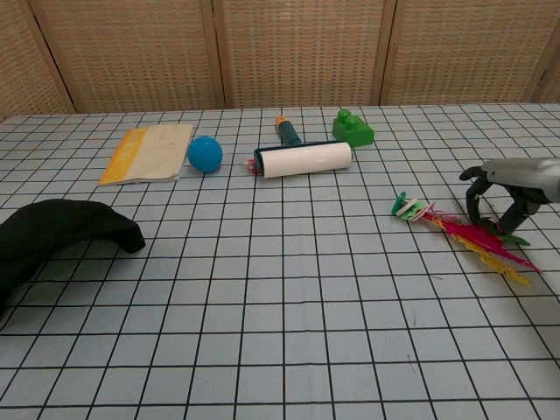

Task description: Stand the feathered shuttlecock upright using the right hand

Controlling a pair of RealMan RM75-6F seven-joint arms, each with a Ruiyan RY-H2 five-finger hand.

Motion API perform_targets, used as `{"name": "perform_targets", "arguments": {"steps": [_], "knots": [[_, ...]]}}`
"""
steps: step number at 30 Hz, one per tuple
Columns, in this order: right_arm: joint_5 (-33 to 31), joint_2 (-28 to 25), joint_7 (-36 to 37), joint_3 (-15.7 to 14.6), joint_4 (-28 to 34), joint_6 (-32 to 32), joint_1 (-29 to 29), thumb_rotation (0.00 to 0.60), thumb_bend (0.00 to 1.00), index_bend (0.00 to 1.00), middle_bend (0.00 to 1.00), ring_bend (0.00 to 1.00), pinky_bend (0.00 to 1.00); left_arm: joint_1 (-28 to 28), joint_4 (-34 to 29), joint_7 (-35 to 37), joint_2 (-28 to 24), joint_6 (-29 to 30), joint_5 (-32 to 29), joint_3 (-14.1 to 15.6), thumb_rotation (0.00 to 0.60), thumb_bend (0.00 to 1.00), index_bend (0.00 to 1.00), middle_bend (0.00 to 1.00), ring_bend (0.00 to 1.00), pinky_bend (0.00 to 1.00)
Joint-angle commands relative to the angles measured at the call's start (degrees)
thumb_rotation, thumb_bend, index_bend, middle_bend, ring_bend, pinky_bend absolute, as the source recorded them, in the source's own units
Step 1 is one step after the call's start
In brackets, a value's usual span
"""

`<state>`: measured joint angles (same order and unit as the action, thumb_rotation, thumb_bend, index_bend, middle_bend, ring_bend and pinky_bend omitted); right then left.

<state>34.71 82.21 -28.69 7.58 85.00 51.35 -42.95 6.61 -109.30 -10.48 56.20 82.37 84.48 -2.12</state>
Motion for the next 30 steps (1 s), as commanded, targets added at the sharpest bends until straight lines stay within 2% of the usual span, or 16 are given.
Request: {"name": "perform_targets", "arguments": {"steps": [1, 12, 19, 30], "knots": [[2.2, 0.3, 1.0, 0.0, -0.3, 1.3, 0.5, 0.600, 0.72, 0.79, 0.00, 0.00, 0.00, 0.0, 0.0, 0.0, 0.0, 0.0, 0.0, 0.0, 0.600, 0.00, 0.00, 0.00, 0.00, 0.00], [16.3, -2.2, 3.0, -0.2, 3.5, 7.6, 2.0, 0.600, 0.70, 0.83, 0.03, 0.00, 0.00, 0.0, -0.2, 0.6, -0.3, 0.1, 0.3, 0.2, 0.600, 0.00, 0.00, 0.00, 0.00, 0.00], [23.9, -5.8, -1.2, -0.2, 8.4, 11.2, 1.3, 0.600, 0.67, 0.84, 0.04, 0.00, 0.00, -0.3, -0.1, 1.9, -0.8, 0.5, 0.9, 0.4, 0.600, 0.00, 0.00, 0.00, 0.00, 0.00], [21.1, -9.9, -8.2, 2.2, 16.1, 12.8, -0.2, 0.600, 0.65, 0.84, 0.04, 0.00, 0.00, -0.6, 0.1, 3.6, -1.4, 1.1, 1.4, 0.5, 0.600, 0.00, 0.00, 0.00, 0.00, 0.00]]}}
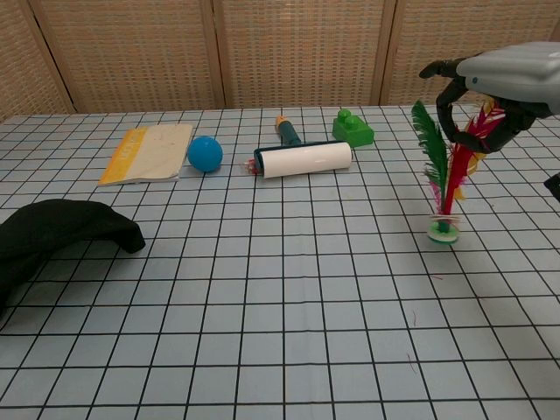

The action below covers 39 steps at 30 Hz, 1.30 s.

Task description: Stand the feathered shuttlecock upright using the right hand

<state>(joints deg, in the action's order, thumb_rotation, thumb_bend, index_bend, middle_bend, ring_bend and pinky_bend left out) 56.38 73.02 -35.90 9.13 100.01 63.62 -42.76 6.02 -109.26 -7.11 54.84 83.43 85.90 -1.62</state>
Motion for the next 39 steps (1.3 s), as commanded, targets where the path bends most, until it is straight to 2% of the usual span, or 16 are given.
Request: {"name": "perform_targets", "arguments": {"steps": [1, 12, 20, 28, 30, 31, 32, 34, 35, 39], "knots": [[-0.8, -1.0, -1.4, 0.8, 1.6, 0.7, -0.5, 0.600, 0.65, 0.84, 0.04, 0.00, 0.00, -0.1, 0.0, 0.4, -0.2, 0.0, 0.0, 0.0, 0.600, 0.00, 0.00, 0.00, 0.00, 0.00], [-2.0, -0.9, -3.6, 0.5, 2.4, 1.2, -0.8, 0.600, 0.65, 0.84, 0.04, 0.00, 0.00, -0.1, 0.0, 1.3, -0.6, 0.0, 0.3, 0.1, 0.600, 0.00, 0.00, 0.00, 0.00, 0.00], [-1.1, 4.5, -1.8, -1.6, -3.3, -0.4, -0.5, 0.600, 0.65, 0.84, 0.05, 0.00, 0.00, -0.1, 0.0, 1.2, -0.5, -0.2, 0.5, 0.4, 0.600, 0.00, 0.00, 0.00, 0.00, 0.00], [-0.6, 7.4, -0.9, -1.7, -6.4, -0.6, -0.4, 0.600, 0.64, 0.83, 0.05, 0.00, 0.00, -0.1, 0.0, 1.5, -0.6, -0.2, 0.4, 0.4, 0.600, 0.00, 0.00, 0.00, 0.00, 0.00], [-0.6, 7.5, -1.0, -1.8, -6.4, -0.4, -0.2, 0.600, 0.57, 0.68, 0.03, 0.00, 0.00, -0.1, 0.1, 1.6, -0.6, -0.2, 0.4, 0.3, 0.600, 0.00, 0.00, 0.00, 0.00, 0.00], [-0.6, 7.5, -0.8, -1.7, -6.2, -0.3, -0.1, 0.600, 0.46, 0.50, 0.02, 0.00, 0.00, -0.1, 0.1, 1.7, -0.7, -0.3, 0.4, 0.3, 0.600, 0.00, 0.00, 0.00, 0.00, 0.00], [-0.5, 7.4, -0.6, -1.7, -6.1, -0.3, 0.0, 0.600, 0.29, 0.28, 0.00, 0.00, 0.00, -0.1, 0.1, 1.7, -0.7, -0.3, 0.4, 0.3, 0.600, 0.00, 0.00, 0.00, 0.00, 0.00], [0.0, 7.1, 1.0, -1.5, -5.1, -0.4, 0.4, 0.600, 0.06, 0.05, 0.00, 0.00, 0.00, -0.1, 0.1, 1.8, -0.7, -0.2, 0.5, 0.3, 0.600, 0.00, 0.00, 0.00, 0.00, 0.00], [0.4, 6.9, 1.6, -1.4, -4.8, -0.4, 0.6, 0.600, 0.01, 0.00, 0.00, 0.00, 0.00, -0.1, 0.1, 1.8, -0.7, -0.2, 0.5, 0.3, 0.600, 0.00, 0.00, 0.00, 0.00, 0.00], [4.3, 5.1, 5.4, -0.5, -1.8, 1.3, 1.5, 0.600, 0.00, 0.00, 0.00, 0.00, 0.00, -0.1, 0.1, 1.7, -0.7, -0.2, 0.5, 0.4, 0.600, 0.00, 0.00, 0.00, 0.00, 0.00]]}}
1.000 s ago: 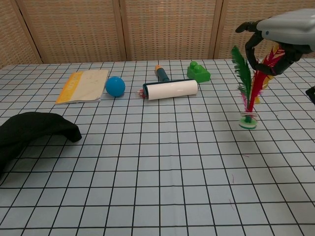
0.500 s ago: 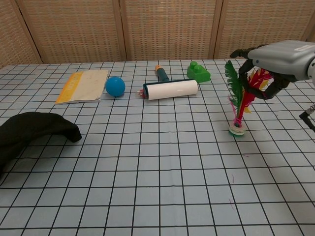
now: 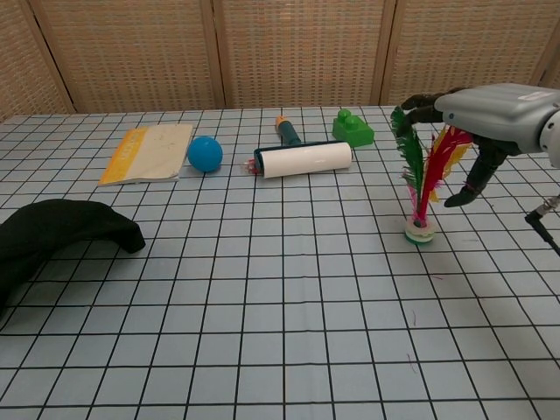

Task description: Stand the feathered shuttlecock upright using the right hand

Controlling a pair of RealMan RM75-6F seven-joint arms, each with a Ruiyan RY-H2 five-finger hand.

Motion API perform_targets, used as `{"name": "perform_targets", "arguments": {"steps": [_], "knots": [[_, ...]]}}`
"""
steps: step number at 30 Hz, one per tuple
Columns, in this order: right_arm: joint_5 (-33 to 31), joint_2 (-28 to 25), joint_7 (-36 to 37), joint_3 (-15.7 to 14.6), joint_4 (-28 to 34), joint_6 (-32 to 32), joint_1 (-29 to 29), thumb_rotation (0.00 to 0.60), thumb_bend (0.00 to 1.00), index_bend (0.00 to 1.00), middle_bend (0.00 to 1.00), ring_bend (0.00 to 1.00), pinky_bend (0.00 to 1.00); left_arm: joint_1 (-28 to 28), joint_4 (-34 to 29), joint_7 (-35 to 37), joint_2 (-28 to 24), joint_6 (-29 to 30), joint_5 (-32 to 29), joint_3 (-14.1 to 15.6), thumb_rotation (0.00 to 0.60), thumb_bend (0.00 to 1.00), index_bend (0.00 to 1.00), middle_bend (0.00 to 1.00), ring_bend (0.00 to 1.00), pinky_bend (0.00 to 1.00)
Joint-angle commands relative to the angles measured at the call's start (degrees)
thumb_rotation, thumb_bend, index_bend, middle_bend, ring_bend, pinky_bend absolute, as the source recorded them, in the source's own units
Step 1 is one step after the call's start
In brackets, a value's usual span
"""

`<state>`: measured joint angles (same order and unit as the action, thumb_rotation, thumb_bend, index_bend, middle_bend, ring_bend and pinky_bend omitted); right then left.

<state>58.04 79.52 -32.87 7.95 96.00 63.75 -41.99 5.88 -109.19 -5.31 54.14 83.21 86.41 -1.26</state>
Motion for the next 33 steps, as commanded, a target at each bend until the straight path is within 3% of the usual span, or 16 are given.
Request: {"name": "perform_targets", "arguments": {"steps": [1, 9, 16, 23, 33], "knots": [[3.2, -2.0, 2.7, 0.8, 2.9, 1.5, 1.0, 0.600, 0.00, 0.00, 0.00, 0.00, 0.00, 0.0, 0.0, -0.1, 0.0, 0.0, 0.0, 0.0, 0.600, 0.00, 0.00, 0.00, 0.00, 0.00], [11.4, -11.0, 9.4, 0.4, 9.7, 5.4, 5.0, 0.600, 0.00, 0.00, 0.00, 0.00, 0.00, -0.2, 0.0, 0.3, -0.1, 0.3, 0.4, 0.2, 0.600, 0.00, 0.00, 0.00, 0.00, 0.00], [23.7, -16.2, 22.6, -4.6, 3.5, 13.4, 13.1, 0.600, 0.00, 0.00, 0.00, 0.00, 0.00, -0.6, 0.2, 0.6, -0.1, 0.8, 1.2, 0.6, 0.600, 0.00, 0.00, 0.00, 0.00, 0.00], [27.2, -14.1, 26.0, -9.9, -6.9, 20.7, 22.2, 0.600, 0.00, 0.00, 0.00, 0.00, 0.00, -1.6, 1.3, 0.4, 0.9, 2.7, 3.6, 1.4, 0.600, 0.00, 0.00, 0.00, 0.00, 0.00], [28.7, -12.1, 25.8, -9.1, -8.6, 24.9, 26.9, 0.600, 0.00, 0.00, 0.00, 0.00, 0.00, -2.3, 2.2, 1.5, 1.0, 3.7, 4.5, 1.6, 0.600, 0.00, 0.00, 0.00, 0.00, 0.00]]}}
